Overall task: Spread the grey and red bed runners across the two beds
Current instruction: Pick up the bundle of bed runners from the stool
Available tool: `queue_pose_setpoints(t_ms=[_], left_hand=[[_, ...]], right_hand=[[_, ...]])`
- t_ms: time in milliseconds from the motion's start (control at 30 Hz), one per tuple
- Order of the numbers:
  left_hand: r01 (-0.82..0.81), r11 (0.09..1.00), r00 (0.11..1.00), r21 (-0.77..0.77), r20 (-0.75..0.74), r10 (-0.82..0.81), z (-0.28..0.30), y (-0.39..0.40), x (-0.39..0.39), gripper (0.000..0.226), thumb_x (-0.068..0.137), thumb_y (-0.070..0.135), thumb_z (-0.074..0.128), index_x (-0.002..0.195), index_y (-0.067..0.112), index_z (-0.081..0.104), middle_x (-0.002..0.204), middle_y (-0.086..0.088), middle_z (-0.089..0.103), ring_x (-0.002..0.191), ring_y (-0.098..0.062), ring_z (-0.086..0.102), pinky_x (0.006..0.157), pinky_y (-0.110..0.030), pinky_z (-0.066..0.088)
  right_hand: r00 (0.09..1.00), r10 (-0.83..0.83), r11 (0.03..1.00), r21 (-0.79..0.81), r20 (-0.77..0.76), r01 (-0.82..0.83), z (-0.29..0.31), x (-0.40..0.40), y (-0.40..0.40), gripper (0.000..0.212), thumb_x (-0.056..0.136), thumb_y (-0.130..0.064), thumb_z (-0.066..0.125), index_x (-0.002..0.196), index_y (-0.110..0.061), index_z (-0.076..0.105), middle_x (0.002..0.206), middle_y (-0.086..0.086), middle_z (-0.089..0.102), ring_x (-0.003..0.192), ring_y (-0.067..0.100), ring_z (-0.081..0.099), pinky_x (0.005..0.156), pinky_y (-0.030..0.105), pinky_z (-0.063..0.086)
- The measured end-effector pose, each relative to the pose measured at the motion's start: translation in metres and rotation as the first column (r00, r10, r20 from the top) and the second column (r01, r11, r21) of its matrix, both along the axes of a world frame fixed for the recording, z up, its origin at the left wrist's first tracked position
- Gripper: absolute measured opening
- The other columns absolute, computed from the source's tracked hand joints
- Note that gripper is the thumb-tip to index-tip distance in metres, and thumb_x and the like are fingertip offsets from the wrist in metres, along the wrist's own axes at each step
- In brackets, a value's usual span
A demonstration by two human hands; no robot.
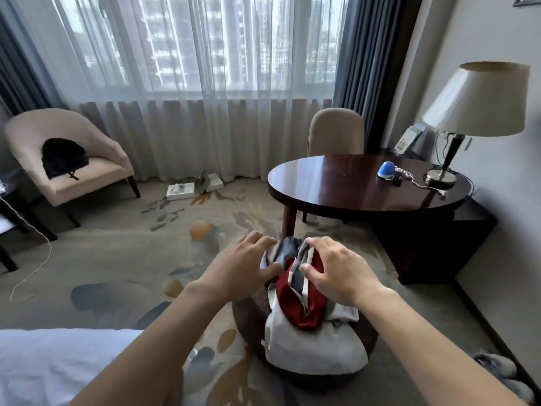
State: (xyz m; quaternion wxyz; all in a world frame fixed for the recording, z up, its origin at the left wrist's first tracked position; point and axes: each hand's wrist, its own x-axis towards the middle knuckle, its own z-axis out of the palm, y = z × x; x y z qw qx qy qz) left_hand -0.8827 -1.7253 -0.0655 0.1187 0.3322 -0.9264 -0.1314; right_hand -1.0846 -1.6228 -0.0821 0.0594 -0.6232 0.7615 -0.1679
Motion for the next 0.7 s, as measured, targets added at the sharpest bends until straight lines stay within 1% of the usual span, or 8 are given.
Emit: queue_pose_setpoints(t_ms=[100, 233, 433, 567, 700], left_hand=[[0.007, 1.000, 1.000, 0.008, -0.010, -0.007, -0.013, -0.064, -0.031, 0.058, 0.095, 0.056, 0.049, 0.144, 0.027, 0.043, 0.144, 0.009, 0.042, 0.134, -0.013, 0.038, 0.108, -0.034, 0.040], [0.043, 0.999, 0.999, 0.029, -0.026, -0.042, -0.043, -0.155, -0.078, 0.056, 0.094, 0.054, 0.052, 0.143, 0.026, 0.044, 0.144, 0.007, 0.043, 0.135, -0.014, 0.038, 0.108, -0.034, 0.039], [0.132, 0.987, 0.991, 0.091, 0.010, -0.133, -0.083, -0.281, -0.148, 0.058, 0.091, 0.058, 0.048, 0.140, 0.027, 0.046, 0.140, 0.007, 0.045, 0.129, -0.017, 0.044, 0.105, -0.034, 0.042], [0.156, 0.975, 0.986, 0.158, 0.034, -0.163, -0.106, -0.334, -0.182, 0.060, 0.089, 0.059, 0.046, 0.140, 0.027, 0.047, 0.139, 0.007, 0.046, 0.129, -0.017, 0.044, 0.102, -0.034, 0.043], [0.153, 0.968, 0.984, 0.201, 0.063, -0.168, -0.140, -0.371, -0.208, 0.057, 0.091, 0.055, 0.050, 0.140, 0.025, 0.047, 0.139, 0.005, 0.046, 0.129, -0.018, 0.044, 0.104, -0.034, 0.041]], right_hand=[[1.000, -0.005, 1.000, 0.021, -0.006, 0.005, -0.011, -0.028, -0.058, 0.057, 0.090, -0.054, 0.050, 0.141, -0.030, 0.042, 0.137, -0.008, 0.051, 0.128, 0.016, 0.048, 0.104, 0.037, 0.042], [0.999, -0.044, 0.998, 0.047, -0.028, 0.046, -0.036, -0.068, -0.138, 0.061, 0.090, -0.054, 0.049, 0.145, -0.030, 0.040, 0.141, -0.009, 0.049, 0.130, 0.014, 0.046, 0.106, 0.036, 0.041], [0.992, -0.119, 0.982, 0.143, -0.027, 0.122, -0.068, -0.119, -0.244, 0.064, 0.091, -0.055, 0.050, 0.147, -0.027, 0.039, 0.144, -0.007, 0.047, 0.133, 0.014, 0.044, 0.109, 0.035, 0.038], [0.988, -0.157, 0.966, 0.204, -0.014, 0.156, -0.087, -0.146, -0.290, 0.063, 0.091, -0.054, 0.050, 0.146, -0.026, 0.040, 0.143, -0.005, 0.049, 0.132, 0.017, 0.046, 0.109, 0.038, 0.040], [0.976, -0.217, 0.945, 0.255, 0.012, 0.206, -0.118, -0.175, -0.320, 0.060, 0.091, -0.054, 0.051, 0.144, -0.028, 0.042, 0.142, -0.006, 0.049, 0.132, 0.016, 0.046, 0.106, 0.036, 0.040]])
